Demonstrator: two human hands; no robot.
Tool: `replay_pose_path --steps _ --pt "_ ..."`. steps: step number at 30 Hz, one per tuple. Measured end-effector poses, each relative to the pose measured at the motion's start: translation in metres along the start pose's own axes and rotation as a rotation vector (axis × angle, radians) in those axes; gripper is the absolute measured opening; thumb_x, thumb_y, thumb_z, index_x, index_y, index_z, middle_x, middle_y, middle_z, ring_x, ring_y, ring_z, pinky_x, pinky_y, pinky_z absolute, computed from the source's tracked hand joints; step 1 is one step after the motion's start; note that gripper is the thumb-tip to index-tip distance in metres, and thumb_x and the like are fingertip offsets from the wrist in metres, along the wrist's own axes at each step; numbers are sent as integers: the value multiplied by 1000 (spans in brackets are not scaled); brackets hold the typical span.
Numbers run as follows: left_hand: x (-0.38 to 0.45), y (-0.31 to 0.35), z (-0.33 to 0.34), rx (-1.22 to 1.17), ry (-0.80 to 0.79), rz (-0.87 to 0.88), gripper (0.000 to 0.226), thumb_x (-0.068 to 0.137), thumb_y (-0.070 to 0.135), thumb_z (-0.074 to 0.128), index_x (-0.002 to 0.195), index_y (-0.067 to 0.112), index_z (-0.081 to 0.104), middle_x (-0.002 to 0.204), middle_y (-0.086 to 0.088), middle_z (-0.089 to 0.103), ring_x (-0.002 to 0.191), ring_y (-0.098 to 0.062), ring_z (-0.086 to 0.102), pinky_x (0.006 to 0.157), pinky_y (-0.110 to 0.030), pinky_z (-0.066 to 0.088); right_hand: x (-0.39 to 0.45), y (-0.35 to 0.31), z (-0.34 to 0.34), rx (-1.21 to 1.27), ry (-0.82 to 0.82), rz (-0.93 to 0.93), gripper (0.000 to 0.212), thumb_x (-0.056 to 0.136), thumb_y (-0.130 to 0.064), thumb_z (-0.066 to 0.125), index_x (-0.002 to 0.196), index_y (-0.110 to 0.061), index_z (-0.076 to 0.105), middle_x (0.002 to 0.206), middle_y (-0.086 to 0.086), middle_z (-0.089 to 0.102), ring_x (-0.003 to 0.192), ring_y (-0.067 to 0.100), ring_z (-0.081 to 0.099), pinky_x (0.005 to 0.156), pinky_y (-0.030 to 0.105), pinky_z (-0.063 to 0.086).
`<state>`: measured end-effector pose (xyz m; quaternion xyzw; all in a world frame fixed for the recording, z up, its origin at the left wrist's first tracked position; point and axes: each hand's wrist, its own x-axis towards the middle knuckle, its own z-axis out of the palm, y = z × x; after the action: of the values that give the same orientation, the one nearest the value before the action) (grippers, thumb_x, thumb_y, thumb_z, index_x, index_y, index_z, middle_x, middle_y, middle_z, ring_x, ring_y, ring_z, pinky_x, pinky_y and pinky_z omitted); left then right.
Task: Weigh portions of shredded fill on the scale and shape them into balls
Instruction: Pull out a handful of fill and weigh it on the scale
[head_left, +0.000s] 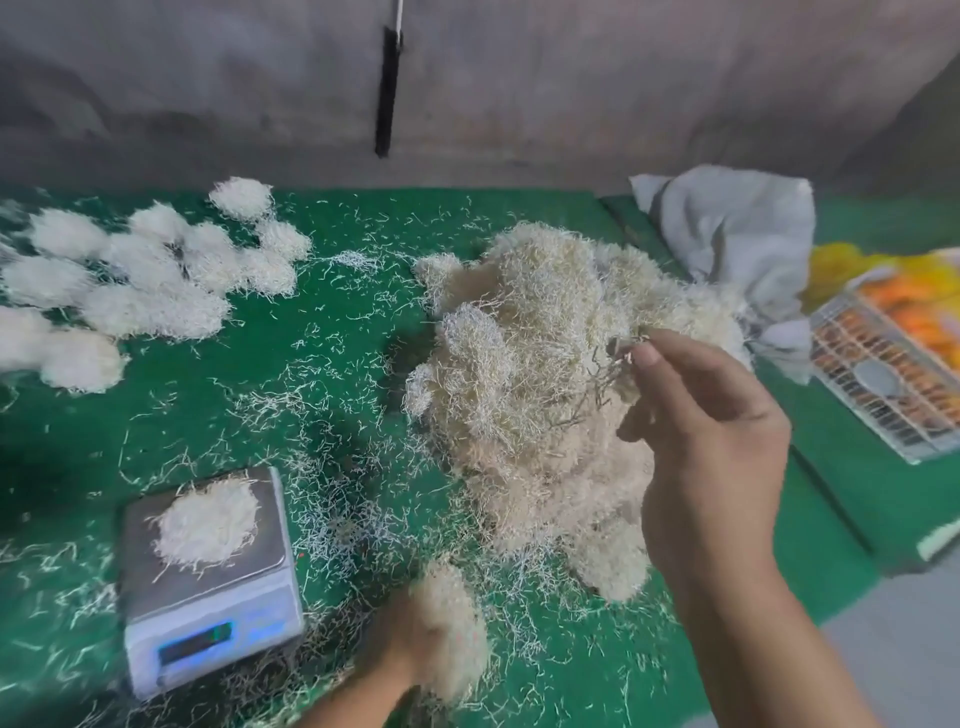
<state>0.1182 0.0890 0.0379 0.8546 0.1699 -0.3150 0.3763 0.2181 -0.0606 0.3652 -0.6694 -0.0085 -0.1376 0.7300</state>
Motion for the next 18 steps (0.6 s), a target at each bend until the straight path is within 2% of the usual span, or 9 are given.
replay_pose_path --steps 1,2,4,8,9,11,13,16,18 --pt "-3 1 -2 -18 24 1 30 93 25 61 120 30 49 113 3 58 97 -9 65 88 -30 62 -3 -3 3 -16 -13 6 9 93 -14 81 101 -18 83 97 8 79 63 12 62 54 23 51" --pt "-6 3 -6 -62 58 -2 65 91 31 72 145 27 37 135 0 49 125 -13 56 106 -32 53 -7 -4 5 -37 -22 10 9 93 -17 81 100 -21 84 98 7 79 63 12 61 54 23 51" --pt "-16 11 -21 -166 143 -15 104 85 39 81 163 22 15 155 -2 30 149 -20 30 122 -36 36 -15 -4 11 -76 -30 20 9 91 -23 82 99 -26 84 97 3 79 59 13 58 55 23 51" --pt "-52 36 -72 -441 281 192 75 94 62 62 154 24 39 151 1 47 137 -10 47 115 -28 39 -34 0 26 -68 -64 68 15 89 -27 84 103 -23 83 95 5 78 57 12 55 55 23 51" --pt "-64 45 -88 -685 209 204 69 93 68 57 149 28 47 148 1 55 132 -8 55 112 -29 44 -38 0 32 -46 -84 87 16 87 -27 84 103 -22 83 93 4 78 57 11 54 55 22 50" --pt "-86 62 -115 -1319 -123 168 67 90 71 59 141 28 58 141 -5 66 125 -19 66 108 -46 53 -48 1 43 -22 -129 129 19 84 -30 84 101 -21 83 87 1 76 57 9 54 54 21 49" --pt "-105 70 -133 -1745 -410 168 72 91 69 60 141 17 60 140 -18 65 127 -36 65 110 -61 47 -59 5 53 -26 -180 179 17 83 -30 85 98 -22 83 82 -2 74 56 7 55 52 20 49" --pt "-131 69 -153 -1898 -573 243 84 93 70 61 147 6 54 141 -32 57 126 -38 59 117 -61 40 -83 21 65 -133 -301 218 6 91 -26 82 97 -28 82 79 -3 77 55 12 66 52 22 53" --pt "-143 61 -161 -1891 -548 283 82 95 65 64 144 0 55 120 -26 64 107 -35 65 102 -51 54 -101 38 71 -246 -378 195 10 95 -24 79 97 -33 82 83 -2 80 63 19 75 57 26 58"
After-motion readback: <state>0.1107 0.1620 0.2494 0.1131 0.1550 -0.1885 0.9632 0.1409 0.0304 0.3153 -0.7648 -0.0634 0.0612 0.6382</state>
